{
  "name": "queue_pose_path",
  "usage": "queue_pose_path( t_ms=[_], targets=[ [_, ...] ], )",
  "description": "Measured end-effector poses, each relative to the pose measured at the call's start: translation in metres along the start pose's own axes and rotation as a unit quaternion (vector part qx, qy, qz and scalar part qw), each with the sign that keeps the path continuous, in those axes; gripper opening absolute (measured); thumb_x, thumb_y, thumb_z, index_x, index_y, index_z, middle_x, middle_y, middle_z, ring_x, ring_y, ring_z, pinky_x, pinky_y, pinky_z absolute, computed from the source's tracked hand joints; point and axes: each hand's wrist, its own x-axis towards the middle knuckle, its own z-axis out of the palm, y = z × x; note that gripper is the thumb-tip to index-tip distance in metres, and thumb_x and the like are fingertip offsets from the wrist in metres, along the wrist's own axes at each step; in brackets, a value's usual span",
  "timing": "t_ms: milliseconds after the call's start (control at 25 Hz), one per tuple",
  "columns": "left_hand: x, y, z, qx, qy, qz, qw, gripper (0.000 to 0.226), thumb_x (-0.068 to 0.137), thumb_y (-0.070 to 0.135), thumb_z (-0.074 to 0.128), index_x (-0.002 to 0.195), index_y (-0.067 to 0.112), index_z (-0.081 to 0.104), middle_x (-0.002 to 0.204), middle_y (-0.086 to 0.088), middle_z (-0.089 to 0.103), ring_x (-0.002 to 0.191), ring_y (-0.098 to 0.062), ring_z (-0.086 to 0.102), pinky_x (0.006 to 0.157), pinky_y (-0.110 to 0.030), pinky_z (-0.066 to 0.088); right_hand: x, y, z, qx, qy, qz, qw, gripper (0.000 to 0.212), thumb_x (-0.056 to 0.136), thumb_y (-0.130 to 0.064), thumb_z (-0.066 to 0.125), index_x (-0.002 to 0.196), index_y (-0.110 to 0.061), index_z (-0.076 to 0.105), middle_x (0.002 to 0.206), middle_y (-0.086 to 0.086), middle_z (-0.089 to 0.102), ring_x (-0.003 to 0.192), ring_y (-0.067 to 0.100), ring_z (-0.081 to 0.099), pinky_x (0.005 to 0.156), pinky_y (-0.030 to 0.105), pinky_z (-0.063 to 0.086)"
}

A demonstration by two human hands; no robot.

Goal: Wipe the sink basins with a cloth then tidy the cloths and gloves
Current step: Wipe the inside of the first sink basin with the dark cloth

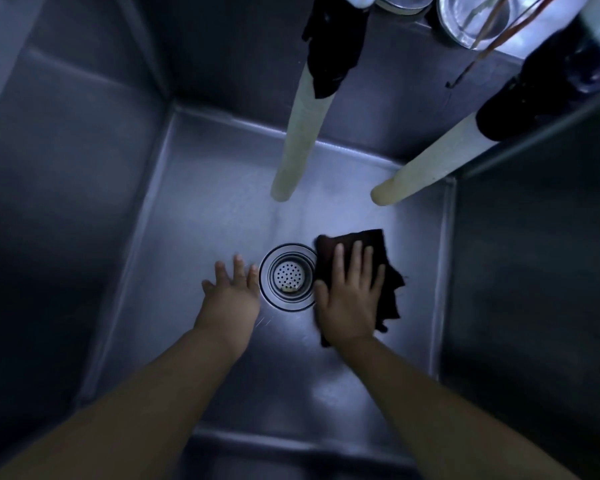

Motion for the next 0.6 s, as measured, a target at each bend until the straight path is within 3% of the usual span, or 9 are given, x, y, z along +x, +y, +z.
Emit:
queue_pose_path(
  t_ms=[160,280,400,480,600],
  targets=[
    [0.001,-0.001,0.002,0.003,-0.002,0.003,1.000,0.090,0.091,0.017,0.056,0.147,0.003,-0.013,0.154,-0.027,-0.014,0.140,-0.049,0.003,0.113,-0.052,0.025,-0.022,-0.040,0.010,-0.039,-0.027,-0.135,0.990,0.060,0.092,-0.045,0.028,0.131,-0.005,0.052,0.136,0.018,0.050,0.131,0.033,0.039,0.114,0.052,0.013],
    [0.001,0.000,0.001,-0.008,-0.006,0.001,1.000,0.087,0.092,0.016,0.053,0.147,0.004,-0.013,0.154,-0.026,-0.014,0.141,-0.049,0.001,0.114,-0.052,0.023,-0.015,-0.056,0.007,-0.043,-0.049,-0.150,0.987,0.054,0.094,-0.043,0.024,0.104,-0.011,0.068,0.108,0.007,0.062,0.107,0.024,0.053,0.109,0.040,0.019],
    [0.001,0.001,-0.002,-0.014,-0.014,-0.004,1.000,0.093,0.089,0.017,0.059,0.147,0.004,-0.013,0.154,-0.026,-0.014,0.141,-0.049,0.001,0.113,-0.052,0.023,-0.005,-0.058,0.002,-0.026,-0.063,-0.170,0.983,0.051,0.096,-0.040,0.024,0.085,-0.017,0.067,0.092,0.004,0.060,0.092,0.024,0.050,0.096,0.036,0.022],
    [0.000,0.002,-0.002,-0.011,-0.014,0.001,1.000,0.099,0.087,0.018,0.062,0.147,0.009,-0.016,0.153,-0.028,-0.014,0.140,-0.051,0.001,0.112,-0.053,0.024,-0.002,-0.049,0.000,-0.009,-0.079,-0.212,0.974,0.044,0.098,-0.037,0.028,0.085,-0.018,0.066,0.091,0.004,0.059,0.091,0.025,0.049,0.096,0.037,0.023],
    [0.004,0.006,-0.006,-0.010,-0.031,0.015,0.999,0.102,0.087,0.016,0.061,0.146,0.030,-0.021,0.150,-0.032,-0.018,0.138,-0.055,0.000,0.110,-0.055,0.024,0.000,-0.037,-0.002,0.021,-0.080,-0.245,0.966,0.041,0.099,-0.036,0.033,0.101,-0.014,0.068,0.094,0.002,0.063,0.096,0.023,0.052,0.103,0.033,0.022]
  ],
)
